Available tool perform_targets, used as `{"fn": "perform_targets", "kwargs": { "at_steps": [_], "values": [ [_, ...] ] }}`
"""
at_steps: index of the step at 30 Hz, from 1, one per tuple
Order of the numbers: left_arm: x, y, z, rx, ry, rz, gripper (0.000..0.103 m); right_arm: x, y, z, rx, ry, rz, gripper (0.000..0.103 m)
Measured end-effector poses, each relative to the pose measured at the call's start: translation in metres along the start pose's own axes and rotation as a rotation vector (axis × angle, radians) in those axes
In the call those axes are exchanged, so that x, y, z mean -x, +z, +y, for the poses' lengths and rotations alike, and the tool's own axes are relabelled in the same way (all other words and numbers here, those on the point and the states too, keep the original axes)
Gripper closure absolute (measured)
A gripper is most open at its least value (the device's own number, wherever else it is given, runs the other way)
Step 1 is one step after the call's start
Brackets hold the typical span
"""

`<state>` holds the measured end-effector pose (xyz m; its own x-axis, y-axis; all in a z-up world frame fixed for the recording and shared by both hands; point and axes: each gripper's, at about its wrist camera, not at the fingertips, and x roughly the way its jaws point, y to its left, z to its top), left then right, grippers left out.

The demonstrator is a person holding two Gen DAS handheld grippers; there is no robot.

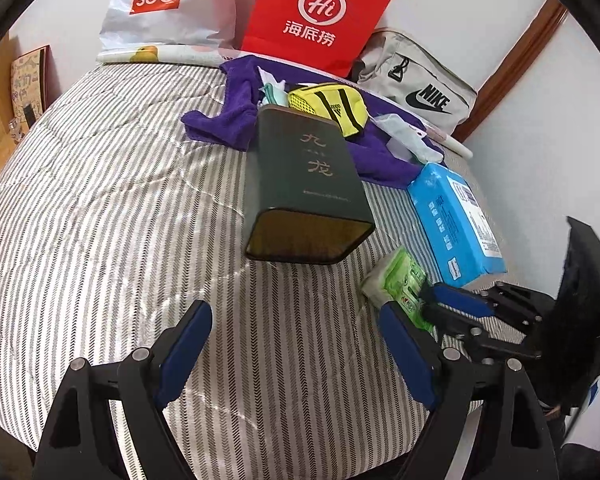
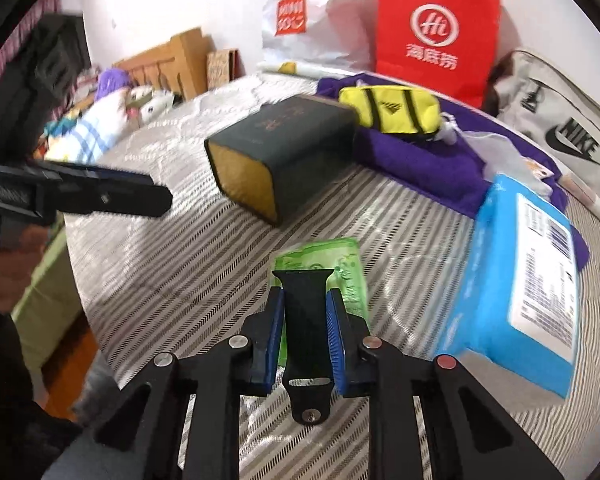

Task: Organize soft objects
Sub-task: 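Grasp the black watch strap beside the green tissue pack with the right tool, then grasp the green cassette-print tissue pack with the left tool while the right tool holds the strap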

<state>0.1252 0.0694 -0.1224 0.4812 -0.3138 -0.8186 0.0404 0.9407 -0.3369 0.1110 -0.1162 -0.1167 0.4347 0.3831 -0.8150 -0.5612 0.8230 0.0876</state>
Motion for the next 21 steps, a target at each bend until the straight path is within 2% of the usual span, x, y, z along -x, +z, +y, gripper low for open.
{"fn": "perform_targets", "kwargs": {
  "at_steps": [10, 17, 21],
  "values": [
    [-0.03, -0.011, -0.048, -0.117, -0.045, 0.05, 0.018, 0.053, -0.025, -0.017, -0.093, -0.035, -0.09, 0.082],
    [-0.052, -0.009, -0.09, -0.223, -0.022, 0.035, 0.018, 0.076, -0.047, -0.038, -0.15, -0.068, -0.113, 0.082],
    [-0.071, -0.006, -0.102, -0.235, -0.005, 0.074, 0.018, 0.084, -0.06, -0.051, -0.184, -0.085, -0.116, 0.082]
  ]
}}
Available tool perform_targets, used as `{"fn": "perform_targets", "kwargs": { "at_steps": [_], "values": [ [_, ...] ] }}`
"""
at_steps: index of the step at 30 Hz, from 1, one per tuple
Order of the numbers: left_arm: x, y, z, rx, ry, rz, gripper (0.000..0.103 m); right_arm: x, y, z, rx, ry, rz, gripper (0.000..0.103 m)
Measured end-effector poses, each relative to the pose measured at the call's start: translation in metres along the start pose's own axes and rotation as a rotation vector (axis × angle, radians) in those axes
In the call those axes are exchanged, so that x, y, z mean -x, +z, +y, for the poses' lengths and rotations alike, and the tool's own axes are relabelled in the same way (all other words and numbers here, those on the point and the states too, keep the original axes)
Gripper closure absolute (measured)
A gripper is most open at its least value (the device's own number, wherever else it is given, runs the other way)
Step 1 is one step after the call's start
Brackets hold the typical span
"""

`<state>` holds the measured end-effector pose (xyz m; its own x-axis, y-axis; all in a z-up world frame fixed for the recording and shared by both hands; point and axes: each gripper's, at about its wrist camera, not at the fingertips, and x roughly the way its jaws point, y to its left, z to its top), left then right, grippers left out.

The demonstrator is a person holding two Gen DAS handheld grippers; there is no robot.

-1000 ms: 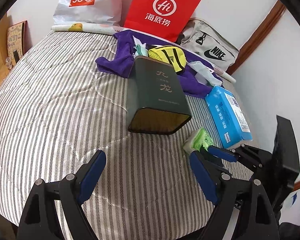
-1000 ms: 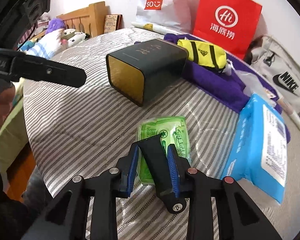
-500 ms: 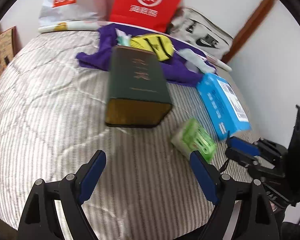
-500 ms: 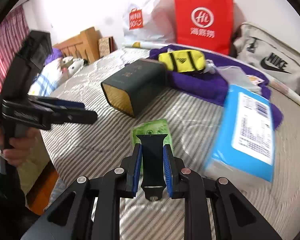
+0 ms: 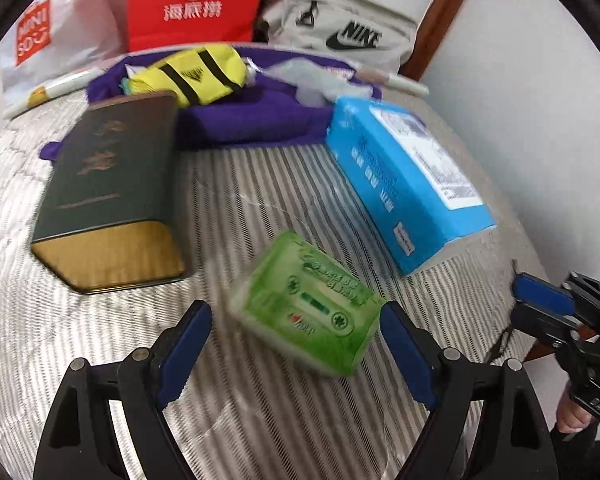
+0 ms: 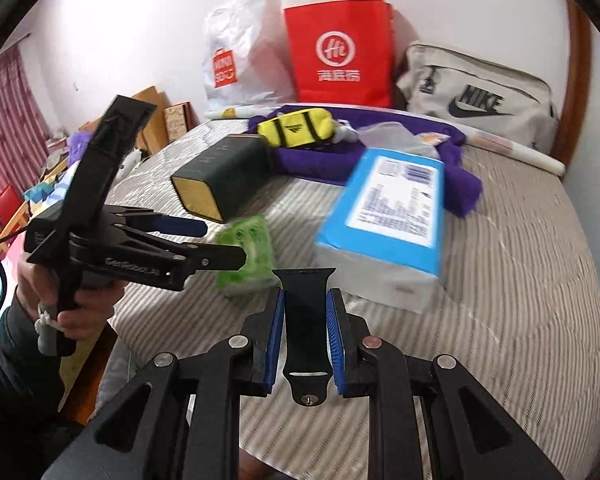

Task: Organize soft objects
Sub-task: 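Grasp the green cassette-print tissue pack with the left tool while the right tool holds the strap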

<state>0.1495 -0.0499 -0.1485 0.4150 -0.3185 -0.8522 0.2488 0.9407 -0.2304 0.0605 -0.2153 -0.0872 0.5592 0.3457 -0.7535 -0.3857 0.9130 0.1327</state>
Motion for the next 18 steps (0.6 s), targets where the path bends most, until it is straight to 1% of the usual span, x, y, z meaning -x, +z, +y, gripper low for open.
{"fn": "perform_targets", "kwargs": {
  "at_steps": [1, 2, 4, 6, 7, 9, 10, 13, 16, 18],
  "values": [
    [-0.006, 0.0, -0.002, 0.005, 0.009, 0.014, 0.018, 0.001, -0.004, -0.005, -0.011, -0.008, 0.003, 0.082],
    [-0.011, 0.0, -0.004, 0.009, 0.017, 0.023, 0.014, 0.001, -0.006, -0.009, -0.018, -0.017, 0.006, 0.082],
    [-0.014, -0.001, -0.011, -0.011, 0.033, -0.002, 0.011, -0.001, -0.011, -0.016, -0.032, -0.028, 0.017, 0.082],
    [-0.018, -0.002, -0.018, -0.05, 0.083, -0.013, 0.009, -0.005, -0.014, -0.021, -0.05, -0.033, 0.029, 0.082],
    [-0.022, -0.005, -0.025, -0.089, 0.133, -0.021, 0.009, -0.006, -0.016, -0.024, -0.059, -0.033, 0.033, 0.082],
    [-0.026, -0.008, -0.033, -0.139, 0.199, -0.029, 0.008, -0.007, -0.017, -0.027, -0.069, -0.032, 0.032, 0.082],
    [-0.025, -0.01, -0.033, -0.14, 0.204, -0.042, 0.008, -0.007, -0.016, -0.029, -0.074, -0.03, 0.029, 0.082],
    [-0.019, -0.011, -0.028, -0.107, 0.203, -0.06, 0.016, -0.008, -0.016, -0.03, -0.08, -0.03, 0.027, 0.082],
    [-0.01, -0.014, -0.019, -0.067, 0.153, -0.07, 0.02, -0.009, -0.015, -0.029, -0.079, -0.03, 0.029, 0.082],
    [-0.002, -0.017, -0.011, -0.041, 0.14, -0.083, 0.02, -0.009, -0.014, -0.028, -0.076, -0.033, 0.031, 0.082]
  ]
}}
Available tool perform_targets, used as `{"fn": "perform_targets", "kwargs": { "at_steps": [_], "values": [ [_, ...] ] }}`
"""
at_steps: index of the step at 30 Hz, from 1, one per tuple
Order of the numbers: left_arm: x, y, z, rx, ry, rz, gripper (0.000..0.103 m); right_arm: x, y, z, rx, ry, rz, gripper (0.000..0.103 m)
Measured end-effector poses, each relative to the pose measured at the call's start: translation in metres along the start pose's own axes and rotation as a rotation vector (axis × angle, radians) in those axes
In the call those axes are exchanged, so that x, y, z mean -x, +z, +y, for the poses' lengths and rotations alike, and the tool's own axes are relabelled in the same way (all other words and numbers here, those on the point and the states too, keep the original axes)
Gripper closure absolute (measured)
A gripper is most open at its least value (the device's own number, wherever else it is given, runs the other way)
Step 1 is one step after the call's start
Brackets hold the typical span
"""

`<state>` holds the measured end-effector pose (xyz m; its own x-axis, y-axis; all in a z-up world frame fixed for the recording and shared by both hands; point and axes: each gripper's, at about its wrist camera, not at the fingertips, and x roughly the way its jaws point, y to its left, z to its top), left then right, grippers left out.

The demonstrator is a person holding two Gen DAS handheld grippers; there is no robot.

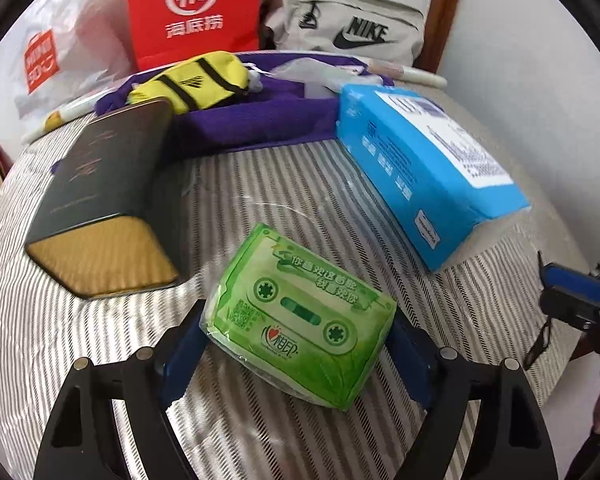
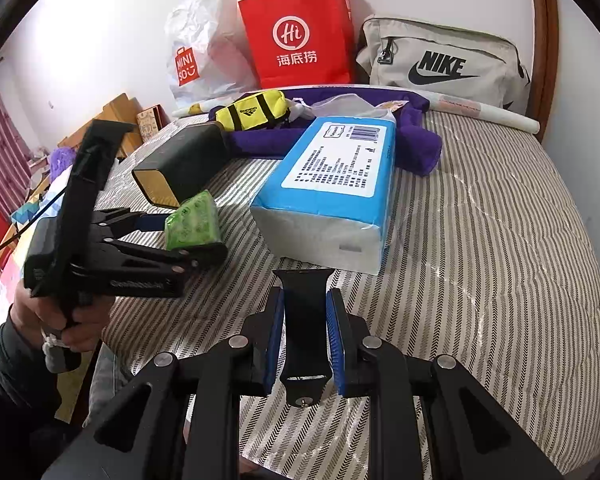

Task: Organize soft objects
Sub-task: 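Grasp the green cassette-print tissue pack with the left tool while the right tool holds the strap, then carry the tissue pack with the left tool while the right tool carries the strap to the towel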

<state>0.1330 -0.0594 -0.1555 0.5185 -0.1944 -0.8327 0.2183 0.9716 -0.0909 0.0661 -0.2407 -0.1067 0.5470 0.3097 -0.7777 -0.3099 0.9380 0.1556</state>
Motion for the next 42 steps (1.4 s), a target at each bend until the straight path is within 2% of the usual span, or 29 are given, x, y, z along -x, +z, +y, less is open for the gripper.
{"fn": "perform_targets", "kwargs": {
  "at_steps": [9, 15, 24, 30, 42],
  "values": [
    [0.031, -0.011, 0.032, 0.083, -0.01, -0.041, 0.02, -0.002, 0.008, 0.005, -0.021, -0.024, 0.007, 0.082],
    [0.059, -0.014, 0.059, 0.147, -0.026, -0.077, 0.02, 0.009, 0.02, 0.012, -0.024, -0.013, -0.02, 0.082],
    [0.091, 0.005, 0.078, 0.17, -0.029, -0.142, 0.02, 0.02, 0.046, 0.018, -0.025, -0.02, -0.053, 0.082],
    [0.111, 0.019, 0.092, 0.157, -0.004, -0.19, 0.02, 0.024, 0.069, 0.021, -0.016, -0.013, -0.072, 0.082],
    [0.118, 0.057, 0.113, 0.15, -0.004, -0.218, 0.02, 0.017, 0.115, 0.014, -0.043, -0.017, -0.106, 0.082]
  ]
}}
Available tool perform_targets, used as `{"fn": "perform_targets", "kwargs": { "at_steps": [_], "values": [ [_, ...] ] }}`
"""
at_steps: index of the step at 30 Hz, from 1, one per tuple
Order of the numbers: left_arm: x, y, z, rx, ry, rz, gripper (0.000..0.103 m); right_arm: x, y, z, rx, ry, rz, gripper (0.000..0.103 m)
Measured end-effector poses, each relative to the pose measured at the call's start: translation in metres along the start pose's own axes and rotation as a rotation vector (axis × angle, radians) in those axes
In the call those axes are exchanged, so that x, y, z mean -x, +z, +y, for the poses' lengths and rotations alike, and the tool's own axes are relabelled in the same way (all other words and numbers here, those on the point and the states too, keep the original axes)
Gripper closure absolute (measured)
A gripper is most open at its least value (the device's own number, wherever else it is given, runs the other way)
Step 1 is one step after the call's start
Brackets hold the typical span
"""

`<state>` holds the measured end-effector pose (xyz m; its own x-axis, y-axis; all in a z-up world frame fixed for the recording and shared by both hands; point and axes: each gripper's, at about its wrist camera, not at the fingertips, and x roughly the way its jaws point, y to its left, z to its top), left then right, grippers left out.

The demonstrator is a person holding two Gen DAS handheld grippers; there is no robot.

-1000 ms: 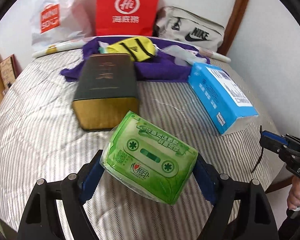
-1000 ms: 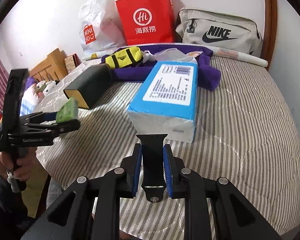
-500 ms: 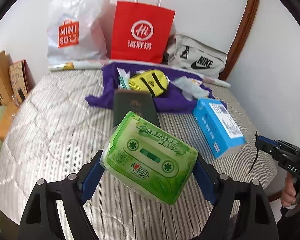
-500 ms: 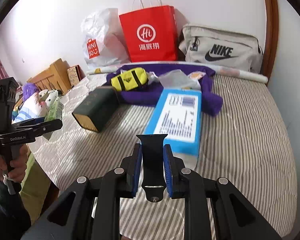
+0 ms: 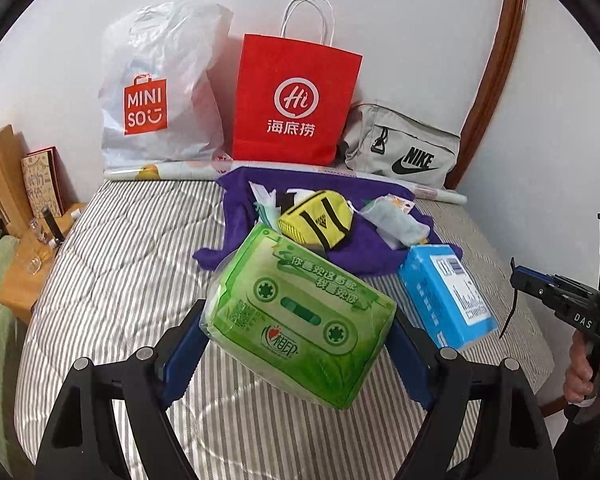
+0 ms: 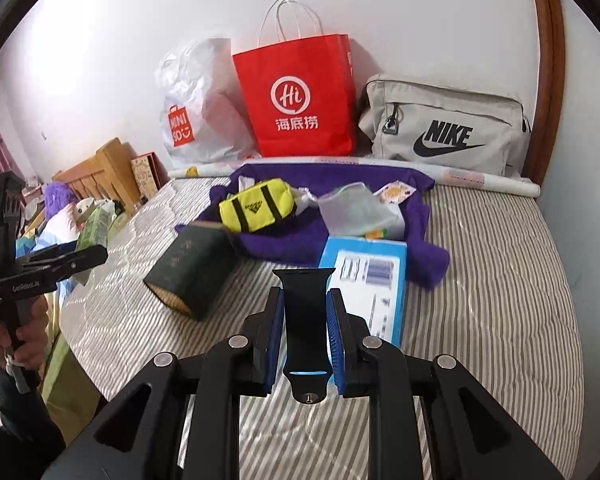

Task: Organize soft objects
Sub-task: 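Carry the tissue pack with the left tool while the right tool carries the strap to the towel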

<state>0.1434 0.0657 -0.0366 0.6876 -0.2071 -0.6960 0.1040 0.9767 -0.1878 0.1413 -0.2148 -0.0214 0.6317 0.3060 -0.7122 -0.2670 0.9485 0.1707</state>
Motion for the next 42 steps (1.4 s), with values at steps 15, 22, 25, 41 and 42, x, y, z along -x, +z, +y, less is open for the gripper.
{"fn": "perform_targets", "kwargs": {
  "at_steps": [15, 22, 25, 41, 42],
  "values": [
    [-0.027, 0.037, 0.007, 0.006, -0.006, 0.001, 0.02, -0.025, 0.039, -0.014, 0.002, -0.036, 0.005, 0.082],
    [-0.043, 0.049, 0.011, 0.023, -0.013, 0.016, 0.02, -0.038, 0.055, -0.018, 0.011, -0.033, 0.008, 0.082],
    [-0.052, 0.056, 0.011, 0.026, -0.023, 0.028, 0.02, -0.045, 0.06, -0.02, 0.007, -0.029, 0.012, 0.082],
    [-0.095, 0.08, 0.016, 0.021, -0.046, 0.064, 0.02, -0.089, 0.09, -0.027, 0.023, -0.063, 0.035, 0.082],
    [-0.098, 0.082, 0.017, 0.021, -0.047, 0.065, 0.02, -0.091, 0.091, -0.028, 0.022, -0.065, 0.036, 0.082]
  ]
}}
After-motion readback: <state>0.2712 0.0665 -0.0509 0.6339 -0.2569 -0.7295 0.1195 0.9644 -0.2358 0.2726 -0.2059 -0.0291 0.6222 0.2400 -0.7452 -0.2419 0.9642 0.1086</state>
